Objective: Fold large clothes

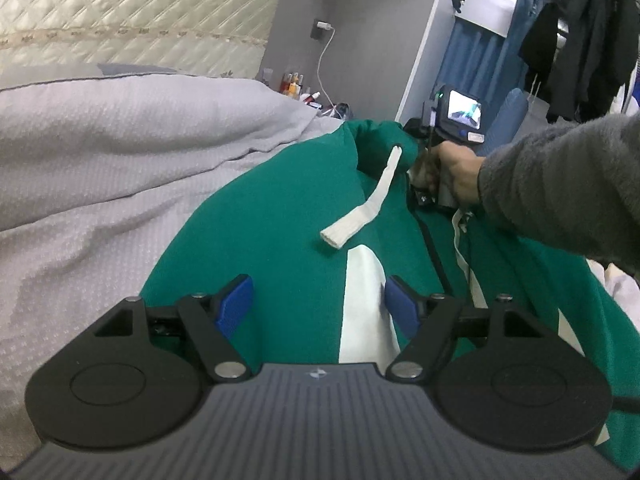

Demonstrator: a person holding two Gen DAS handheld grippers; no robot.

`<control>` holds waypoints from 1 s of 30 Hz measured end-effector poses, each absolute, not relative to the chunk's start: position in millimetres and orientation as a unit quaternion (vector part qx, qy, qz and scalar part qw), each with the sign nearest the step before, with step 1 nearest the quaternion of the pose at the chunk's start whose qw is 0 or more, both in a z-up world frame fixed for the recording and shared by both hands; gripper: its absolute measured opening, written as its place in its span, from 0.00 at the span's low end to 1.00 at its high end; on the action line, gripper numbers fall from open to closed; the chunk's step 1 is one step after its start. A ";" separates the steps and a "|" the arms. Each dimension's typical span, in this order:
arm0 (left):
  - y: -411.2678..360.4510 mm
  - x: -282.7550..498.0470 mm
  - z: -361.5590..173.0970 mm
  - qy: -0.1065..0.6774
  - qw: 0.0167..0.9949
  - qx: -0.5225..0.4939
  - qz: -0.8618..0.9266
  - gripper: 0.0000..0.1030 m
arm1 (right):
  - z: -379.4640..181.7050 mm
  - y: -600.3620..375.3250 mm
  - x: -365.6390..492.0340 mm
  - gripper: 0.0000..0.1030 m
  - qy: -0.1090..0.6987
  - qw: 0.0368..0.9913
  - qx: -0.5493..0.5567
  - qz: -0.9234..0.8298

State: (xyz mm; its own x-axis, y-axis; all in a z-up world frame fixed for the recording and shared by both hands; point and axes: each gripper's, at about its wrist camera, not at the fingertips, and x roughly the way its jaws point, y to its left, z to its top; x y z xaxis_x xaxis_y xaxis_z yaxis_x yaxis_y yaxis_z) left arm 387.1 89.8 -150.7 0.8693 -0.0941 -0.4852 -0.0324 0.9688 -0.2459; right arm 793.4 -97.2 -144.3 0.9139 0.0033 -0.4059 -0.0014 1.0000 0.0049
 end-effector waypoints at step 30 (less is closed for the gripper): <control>83.1 268.0 -100.0 0.261 0.949 -0.157 -0.076 0.75 | -54.4 -135.4 336.3 0.69 0.237 0.965 0.066 0.087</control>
State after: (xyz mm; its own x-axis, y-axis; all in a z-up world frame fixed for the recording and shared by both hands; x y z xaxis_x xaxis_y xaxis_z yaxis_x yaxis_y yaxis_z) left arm 268.0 83.1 -100.0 0.8519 -0.2270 -0.4719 0.0629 0.9390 -0.3381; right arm 336.3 -135.4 -54.4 0.8728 0.1991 -0.4455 -0.1367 0.9762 0.1685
